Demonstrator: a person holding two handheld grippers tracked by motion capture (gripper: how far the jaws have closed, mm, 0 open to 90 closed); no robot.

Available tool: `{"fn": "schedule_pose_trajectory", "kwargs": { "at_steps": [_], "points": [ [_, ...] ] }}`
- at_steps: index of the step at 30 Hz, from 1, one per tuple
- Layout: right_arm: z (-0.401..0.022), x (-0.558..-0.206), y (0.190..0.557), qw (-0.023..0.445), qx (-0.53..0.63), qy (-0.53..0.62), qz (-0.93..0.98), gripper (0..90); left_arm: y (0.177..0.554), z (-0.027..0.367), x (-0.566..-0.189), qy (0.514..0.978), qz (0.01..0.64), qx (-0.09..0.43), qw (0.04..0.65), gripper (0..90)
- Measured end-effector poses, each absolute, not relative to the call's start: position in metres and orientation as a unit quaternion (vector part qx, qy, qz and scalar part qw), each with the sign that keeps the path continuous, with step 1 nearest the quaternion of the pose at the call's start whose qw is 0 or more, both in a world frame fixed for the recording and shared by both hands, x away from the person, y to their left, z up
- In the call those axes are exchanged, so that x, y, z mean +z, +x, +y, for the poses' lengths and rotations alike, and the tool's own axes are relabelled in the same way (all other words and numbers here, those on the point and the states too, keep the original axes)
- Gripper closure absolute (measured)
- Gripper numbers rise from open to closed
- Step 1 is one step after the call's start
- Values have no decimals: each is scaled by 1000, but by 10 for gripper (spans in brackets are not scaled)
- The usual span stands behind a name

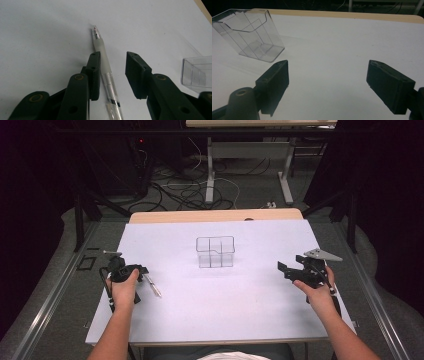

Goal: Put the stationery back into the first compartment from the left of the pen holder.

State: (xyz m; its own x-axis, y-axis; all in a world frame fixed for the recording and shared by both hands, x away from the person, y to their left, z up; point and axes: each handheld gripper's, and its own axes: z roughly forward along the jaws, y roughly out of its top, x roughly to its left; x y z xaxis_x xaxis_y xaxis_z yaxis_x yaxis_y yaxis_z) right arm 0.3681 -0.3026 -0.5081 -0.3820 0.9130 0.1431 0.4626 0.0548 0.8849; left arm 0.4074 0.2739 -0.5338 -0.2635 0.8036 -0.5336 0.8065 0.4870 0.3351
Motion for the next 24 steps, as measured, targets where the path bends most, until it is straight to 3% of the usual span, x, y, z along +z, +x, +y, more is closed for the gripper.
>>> {"fn": "schedule_pose_trajectory", "kwargs": {
  "at_steps": [24],
  "points": [
    [-304, -510, 369, 240, 470, 498, 689, 183, 418, 279, -546, 487, 808, -25, 330, 721]
  ]
}}
